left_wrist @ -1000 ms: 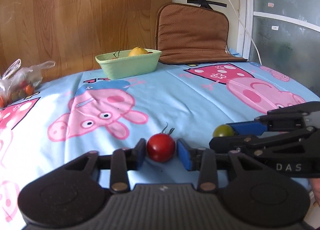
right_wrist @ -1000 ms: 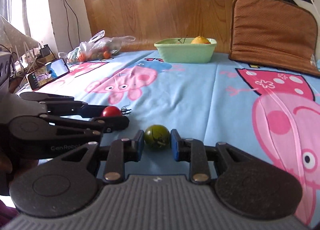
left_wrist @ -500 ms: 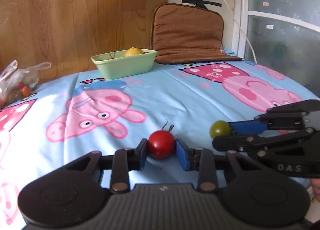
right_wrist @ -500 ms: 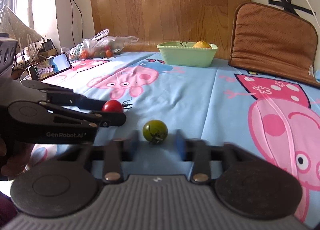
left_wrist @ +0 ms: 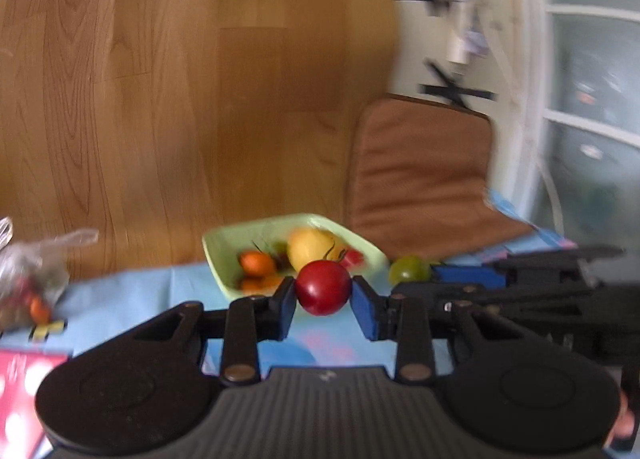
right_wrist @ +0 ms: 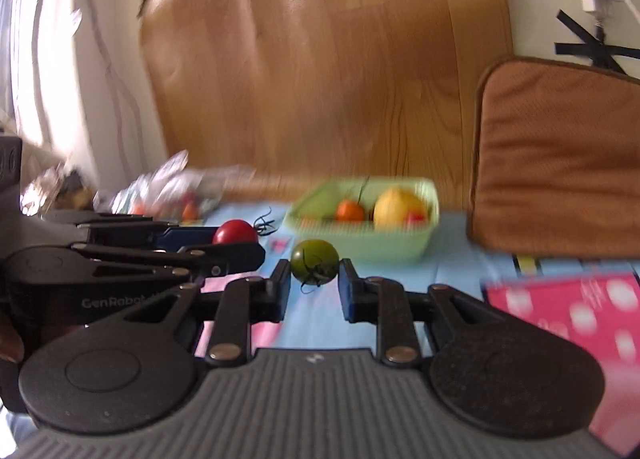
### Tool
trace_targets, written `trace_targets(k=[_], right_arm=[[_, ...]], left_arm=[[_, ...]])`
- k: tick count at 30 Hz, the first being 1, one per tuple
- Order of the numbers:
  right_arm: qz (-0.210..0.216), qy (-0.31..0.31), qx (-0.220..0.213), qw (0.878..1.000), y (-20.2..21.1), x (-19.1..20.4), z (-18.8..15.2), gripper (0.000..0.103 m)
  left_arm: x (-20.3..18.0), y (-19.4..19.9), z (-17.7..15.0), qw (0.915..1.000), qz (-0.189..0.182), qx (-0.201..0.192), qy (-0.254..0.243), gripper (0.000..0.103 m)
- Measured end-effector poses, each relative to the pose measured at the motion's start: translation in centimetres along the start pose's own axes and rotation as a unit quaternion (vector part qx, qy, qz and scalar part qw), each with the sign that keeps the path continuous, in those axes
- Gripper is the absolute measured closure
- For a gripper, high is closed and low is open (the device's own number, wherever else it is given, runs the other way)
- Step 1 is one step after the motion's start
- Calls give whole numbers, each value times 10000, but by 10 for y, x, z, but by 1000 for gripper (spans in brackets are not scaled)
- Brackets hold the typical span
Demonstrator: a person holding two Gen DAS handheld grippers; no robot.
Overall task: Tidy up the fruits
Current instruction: 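Carry both tomatoes over the green basket and open both tools, then pull both open tools back from the basket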
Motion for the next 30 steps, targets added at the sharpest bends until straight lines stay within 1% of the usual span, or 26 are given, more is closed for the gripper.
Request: trace_targets(k=[2,4,7,10,12,17,20,22,25,27,30], right_arm=[[-140,-12,26,9999,-31,-14,13,75],[-260,-94,144,9995,-62,-30,18,75],[-297,-397,289,9983,-92,-55,16,75],[-337,-461,408,9975,-110,-68,10,73],[-317,-460,415,9976,-114,-71,7,72],[-460,-231,258,9983,-102,-61,9,71],[-434,-388,68,9983,-85,-58,12,71],[-459,-460,-102,9978,-65,-50,10,71],[-493,-651,-287,9963,-34,-36,1,70],[-511,-802,-351,9949,-19,-30,-8,70],[-574,-977,-373,9929,9,-19,-28,70]], left_arm=[[11,-37,14,9999,159,26,53,73],[20,-72,19,9994,284,138,108,73],[29,-112,17,9986,272,410,182,73],[32,-135,10,9976,321,601,117,73],[32,-140,4,9970,361,665,127,72],[30,-136,-1,9958,509,742,173,69],[25,-118,2,9953,667,700,89,68],[23,-101,3,9951,744,638,92,66],[17,-68,0,9951,781,555,223,63],[11,-47,-6,9950,800,531,258,57],[-3,-14,-21,9952,839,459,202,55]])
Point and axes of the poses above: each gripper's, at about its wrist camera, not at the fingertips, and y roughly against the way its jaws point, x to its left, z to its top, the point moved 3 cm from there along -y, roughly the way its jaws point, and after that the axes turned 10 degrees about z, right-handed, at the moved point
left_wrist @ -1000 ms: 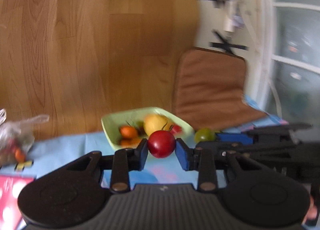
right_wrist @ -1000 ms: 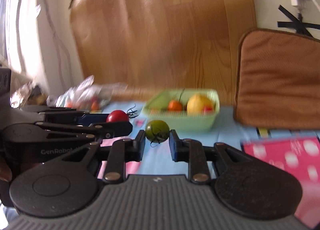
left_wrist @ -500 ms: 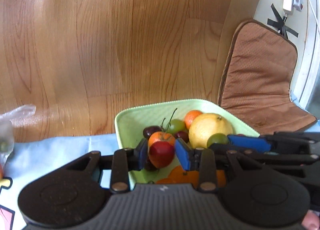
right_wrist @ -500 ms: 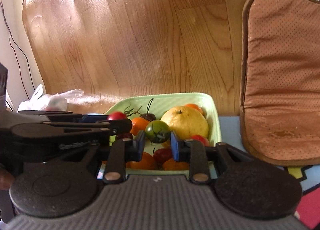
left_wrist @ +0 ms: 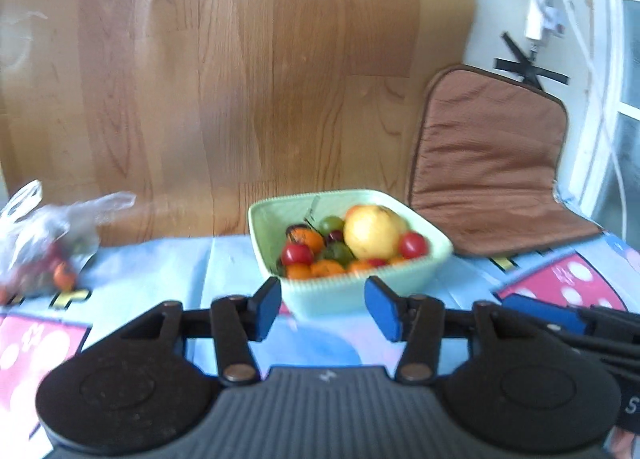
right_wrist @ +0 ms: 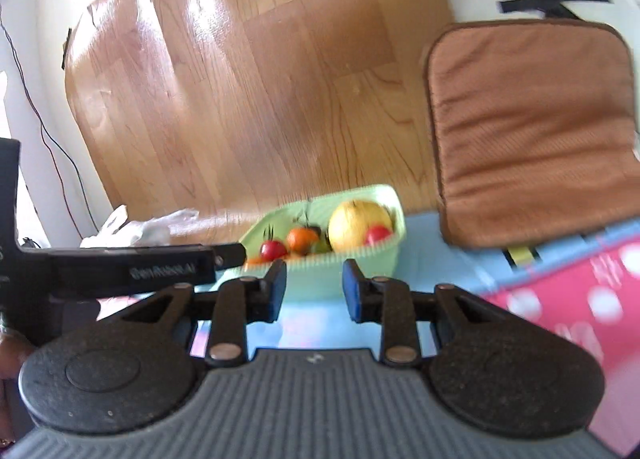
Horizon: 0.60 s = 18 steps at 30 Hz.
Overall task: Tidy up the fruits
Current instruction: 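Pull both open tools back from the basket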
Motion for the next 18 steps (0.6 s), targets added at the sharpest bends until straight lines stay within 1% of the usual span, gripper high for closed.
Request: trace_targets(k=[3,6,7,10,11,12,13,14,18], right_arm=[[-55,-87,31,9999,26,4,-17,70],[-130,19,54,9999,47,13,-31,69],[-141,54,65,9999,52,15,-35,68],[-81,29,140,9999,65,21,-45,67],[-46,-13,175,9998,70,22,-48,66],[-21,-54,210,9998,74,24,-50,59],[0,-98,223,9997,76,25,-52,57],[27,-129,231,9996,79,27,-54,57],[114,-142,216,9996,89,36,-58,57]], left_arm=[[-7,27,-20,10000,43,-5,-26,52],[-10,48,-36,9999,134,62,58,46],[-11,54,-40,9998,165,102,86,46],[-11,71,-52,9994,274,157,107,37],[-11,78,-56,9993,321,143,106,19],[-11,83,-60,9991,377,120,121,0],[-10,90,-64,9990,428,51,152,1],[-10,95,-67,9988,474,17,153,0],[-8,109,-78,9980,606,104,151,0]])
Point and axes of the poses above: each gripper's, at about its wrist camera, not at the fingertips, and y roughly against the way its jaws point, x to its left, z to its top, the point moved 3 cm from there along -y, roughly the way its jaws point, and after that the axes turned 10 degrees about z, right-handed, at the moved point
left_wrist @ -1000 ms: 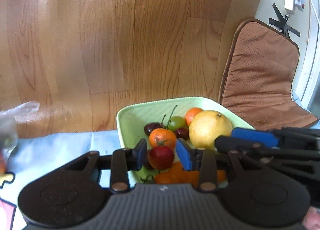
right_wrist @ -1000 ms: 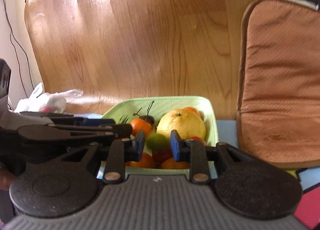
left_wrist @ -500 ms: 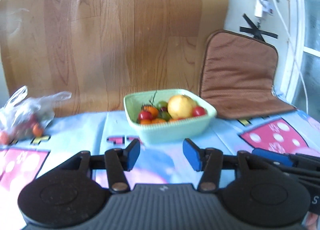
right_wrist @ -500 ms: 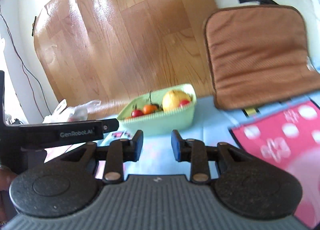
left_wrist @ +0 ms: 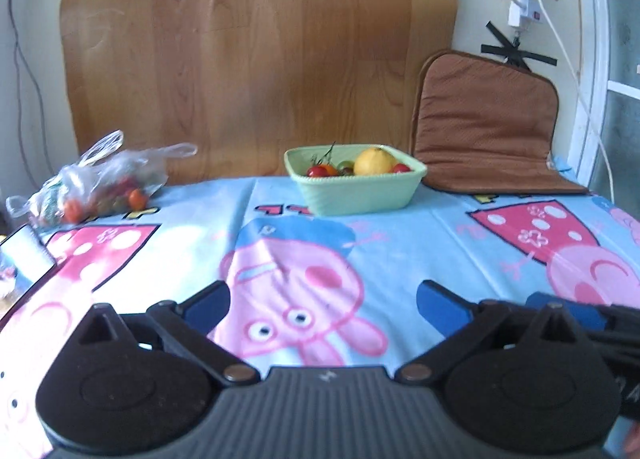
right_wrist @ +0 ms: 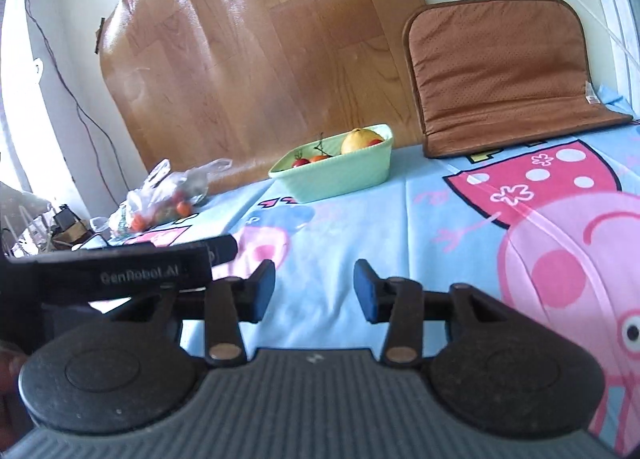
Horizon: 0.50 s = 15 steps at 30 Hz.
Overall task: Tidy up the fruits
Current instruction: 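Pull both open tools back from the basket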
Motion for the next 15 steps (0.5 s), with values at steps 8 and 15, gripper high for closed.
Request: trace_targets(k=[8,15], right_arm=[[67,-19,-203,9998,13,13,1,44],[1,-97,-203,9997,15,12,0,38]], left_arm=[[6,19,2,9992,309,-234,29,0],[6,25,4,9989,344,-322,60,0]])
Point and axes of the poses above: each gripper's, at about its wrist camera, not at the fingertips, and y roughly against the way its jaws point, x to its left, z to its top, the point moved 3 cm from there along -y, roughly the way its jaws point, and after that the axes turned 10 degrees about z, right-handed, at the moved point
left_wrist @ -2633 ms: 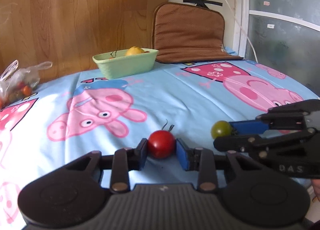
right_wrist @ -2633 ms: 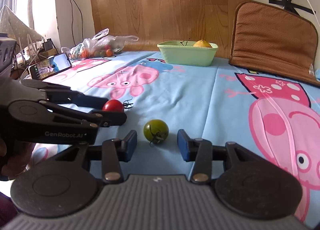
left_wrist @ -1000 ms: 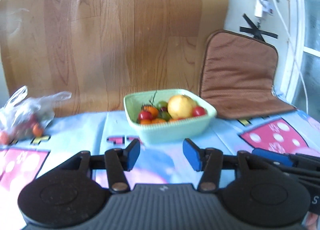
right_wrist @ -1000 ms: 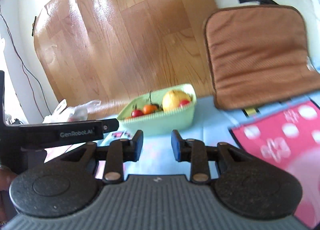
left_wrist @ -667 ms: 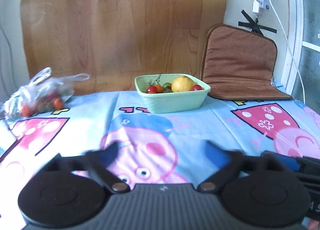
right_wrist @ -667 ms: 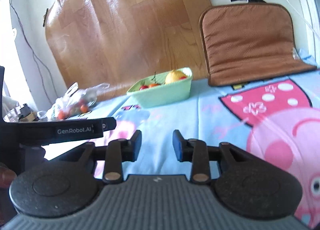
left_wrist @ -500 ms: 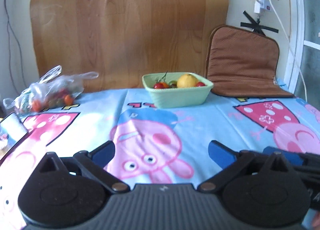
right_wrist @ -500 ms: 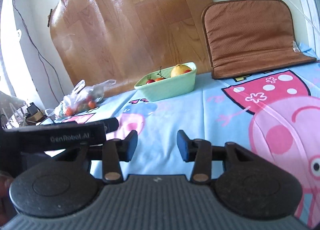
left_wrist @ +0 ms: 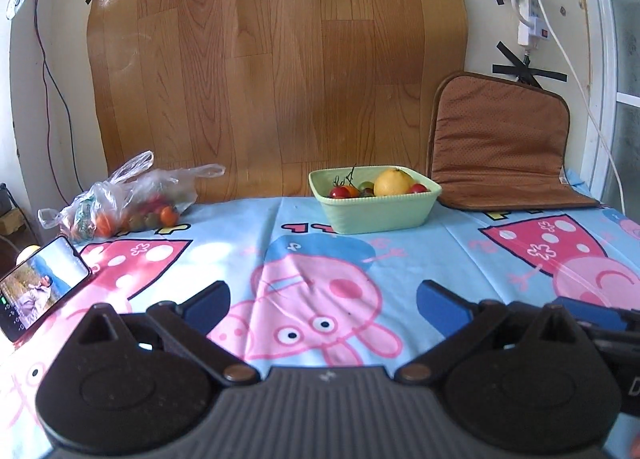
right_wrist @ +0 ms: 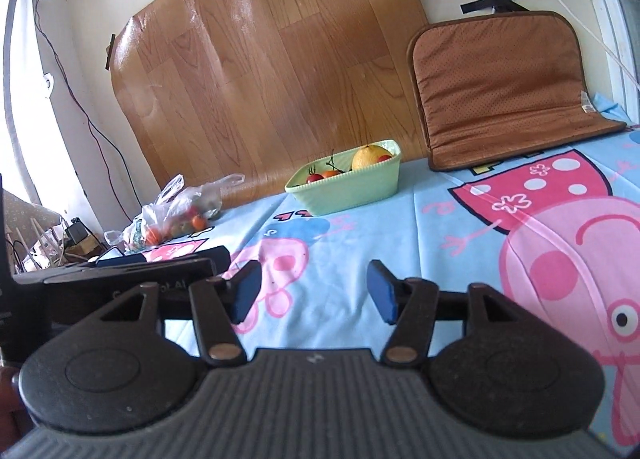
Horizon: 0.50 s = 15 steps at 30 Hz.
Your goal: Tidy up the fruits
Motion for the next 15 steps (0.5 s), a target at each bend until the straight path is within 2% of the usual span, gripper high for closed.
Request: trace_targets(k=[6,12,15], right_arm=[[-108,-201,-8,9997,2,-7,-1,37],[-194,-338,-106,9992,7,-10,1,37],[-203,-369,-105,9991,8,-10,0,36]], left_arm=[[-1,0,-5,9999,96,28,-100,0],[-4,-4,-14,9992,-34,385,-141,0],[-5,-5,-17,9989,-12,432,-175,0]])
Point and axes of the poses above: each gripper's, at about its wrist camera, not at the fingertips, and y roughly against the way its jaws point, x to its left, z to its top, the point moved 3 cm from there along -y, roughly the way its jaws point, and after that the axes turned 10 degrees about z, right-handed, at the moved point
